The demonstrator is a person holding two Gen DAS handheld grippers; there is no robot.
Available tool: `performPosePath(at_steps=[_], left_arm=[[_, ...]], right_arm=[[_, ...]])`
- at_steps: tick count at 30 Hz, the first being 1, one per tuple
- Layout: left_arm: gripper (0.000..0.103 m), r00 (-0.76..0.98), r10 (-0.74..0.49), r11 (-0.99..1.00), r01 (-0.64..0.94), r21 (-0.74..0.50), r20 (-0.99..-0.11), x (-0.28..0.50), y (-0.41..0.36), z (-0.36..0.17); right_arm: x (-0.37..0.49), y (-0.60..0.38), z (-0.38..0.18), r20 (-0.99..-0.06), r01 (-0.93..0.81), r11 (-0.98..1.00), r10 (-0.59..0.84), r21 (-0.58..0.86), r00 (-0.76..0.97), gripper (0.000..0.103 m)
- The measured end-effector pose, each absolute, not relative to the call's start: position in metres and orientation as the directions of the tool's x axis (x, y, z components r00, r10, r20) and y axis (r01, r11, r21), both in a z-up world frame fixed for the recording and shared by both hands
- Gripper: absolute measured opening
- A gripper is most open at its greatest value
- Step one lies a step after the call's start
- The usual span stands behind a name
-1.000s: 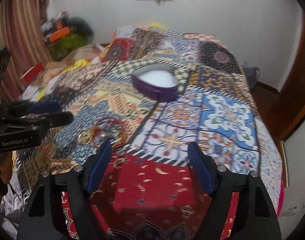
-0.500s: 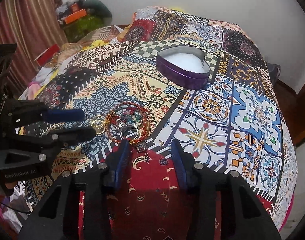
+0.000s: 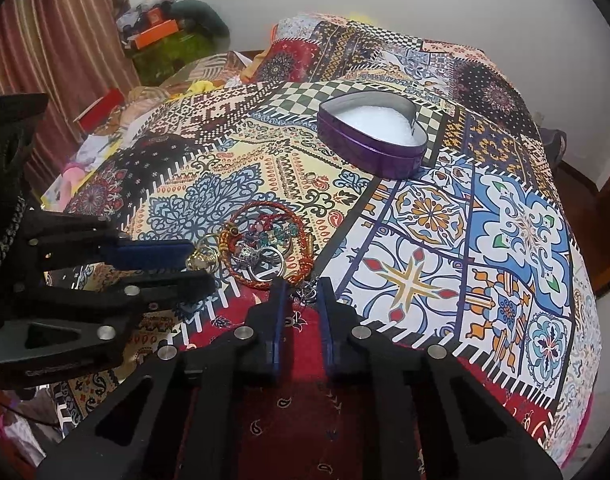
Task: Organize jewelry
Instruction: 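Grasp a silver earring with the right tool while the left tool grasps a gold ring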
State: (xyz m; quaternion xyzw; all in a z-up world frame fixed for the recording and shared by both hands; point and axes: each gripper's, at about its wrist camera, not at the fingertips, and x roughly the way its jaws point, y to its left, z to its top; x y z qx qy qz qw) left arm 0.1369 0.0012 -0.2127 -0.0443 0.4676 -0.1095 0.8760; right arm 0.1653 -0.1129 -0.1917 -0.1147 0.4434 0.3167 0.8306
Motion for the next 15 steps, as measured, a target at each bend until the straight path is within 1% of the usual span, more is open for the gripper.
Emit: performPosePath(at_steps=[1,3,5,15], left_arm=[[0.021,0.544,-0.221,0.975,0.147,-0.167,-0.809,0.137,0.0,-0.213],[0.011,0.552,-0.198,0.98,0.143,-0.142,-0.81,0.138,-0.001,-0.213],[0.008,0.556,-0.192,0.981,0.142,-0.135,-0.809,0.137,0.001,-0.213],[0.008,0.577,-0.185,0.982,0.137,-0.13,-0.796,0.127,0.003,-0.201]], right_arm=[[0.165,-0.113,-0.192,-0.808,-0.627,0.774,0.424,0.09,0.408,0.013],[0.164,-0.113,-0.191,-0.806,-0.622,0.778,0.422,0.087,0.416,0.013],[0.163,-0.114,-0.19,-0.803,-0.617,0.782,0.422,0.087,0.421,0.013],[0.161,-0.124,-0.18,-0.784,-0.589,0.803,0.421,0.09,0.455,0.013]])
